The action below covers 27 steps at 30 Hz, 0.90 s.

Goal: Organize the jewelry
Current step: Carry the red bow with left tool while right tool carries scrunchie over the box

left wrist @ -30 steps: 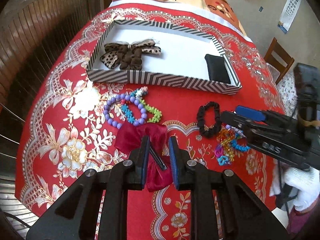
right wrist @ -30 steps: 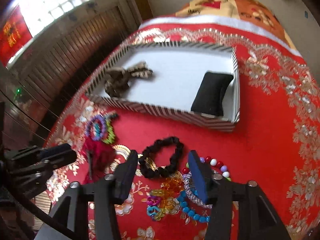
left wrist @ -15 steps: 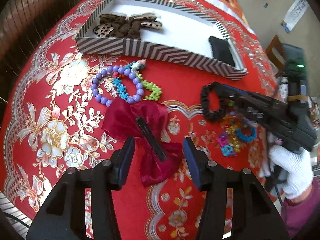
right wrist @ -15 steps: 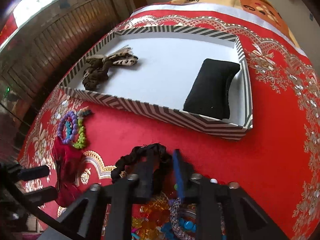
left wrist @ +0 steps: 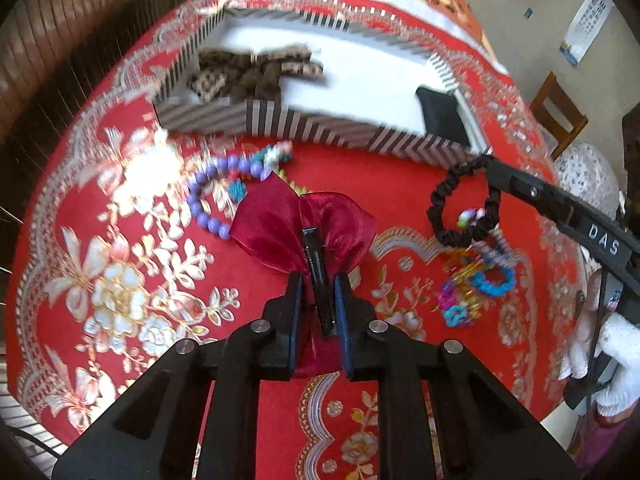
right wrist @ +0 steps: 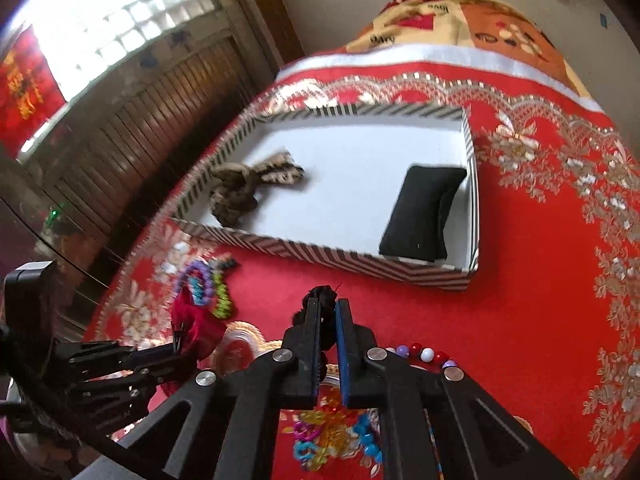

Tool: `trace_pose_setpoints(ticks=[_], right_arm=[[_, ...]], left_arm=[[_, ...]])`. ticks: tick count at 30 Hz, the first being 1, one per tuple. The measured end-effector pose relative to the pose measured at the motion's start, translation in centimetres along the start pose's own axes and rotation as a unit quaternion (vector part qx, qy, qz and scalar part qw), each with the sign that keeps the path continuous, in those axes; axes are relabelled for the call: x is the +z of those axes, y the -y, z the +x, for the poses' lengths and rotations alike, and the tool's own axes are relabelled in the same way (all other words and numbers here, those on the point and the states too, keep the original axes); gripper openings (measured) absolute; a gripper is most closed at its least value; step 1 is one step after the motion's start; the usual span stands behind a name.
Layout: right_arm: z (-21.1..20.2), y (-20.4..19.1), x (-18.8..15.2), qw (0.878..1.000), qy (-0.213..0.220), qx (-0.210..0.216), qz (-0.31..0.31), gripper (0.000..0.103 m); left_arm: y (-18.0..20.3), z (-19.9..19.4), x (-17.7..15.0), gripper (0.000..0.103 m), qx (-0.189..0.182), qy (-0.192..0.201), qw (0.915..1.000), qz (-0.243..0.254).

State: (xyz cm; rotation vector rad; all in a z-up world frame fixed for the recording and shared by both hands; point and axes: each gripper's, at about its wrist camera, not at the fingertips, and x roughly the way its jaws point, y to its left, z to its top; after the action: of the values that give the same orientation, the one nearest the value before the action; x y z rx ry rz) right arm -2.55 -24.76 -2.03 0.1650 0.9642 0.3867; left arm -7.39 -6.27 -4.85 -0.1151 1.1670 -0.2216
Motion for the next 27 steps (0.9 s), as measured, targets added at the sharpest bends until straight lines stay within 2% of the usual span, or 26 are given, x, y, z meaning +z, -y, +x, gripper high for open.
trace_pose_setpoints(ticks=[7,13,27], right_arm=[[-3.4,-1.0,1.7,0.999,0.041,0.004,-0.01,0.006],[-4.6,-1.1,3.1,0.998,0.06,0.001,-0.013,0.006],[-2.7,-1.0,7.3,0.998,0.062,-0.012,-0.012,0.006]], left_arm=[[0.2,-3.0,2.7,0.014,0.004,0.037,0.9993,0.011],[0.4,-4.5,5.4,0.014,0.012,0.064,0.9975,0.024],[-2.0,-2.5,12.8,0.014,0.045,0.079,0.9954,0.03]])
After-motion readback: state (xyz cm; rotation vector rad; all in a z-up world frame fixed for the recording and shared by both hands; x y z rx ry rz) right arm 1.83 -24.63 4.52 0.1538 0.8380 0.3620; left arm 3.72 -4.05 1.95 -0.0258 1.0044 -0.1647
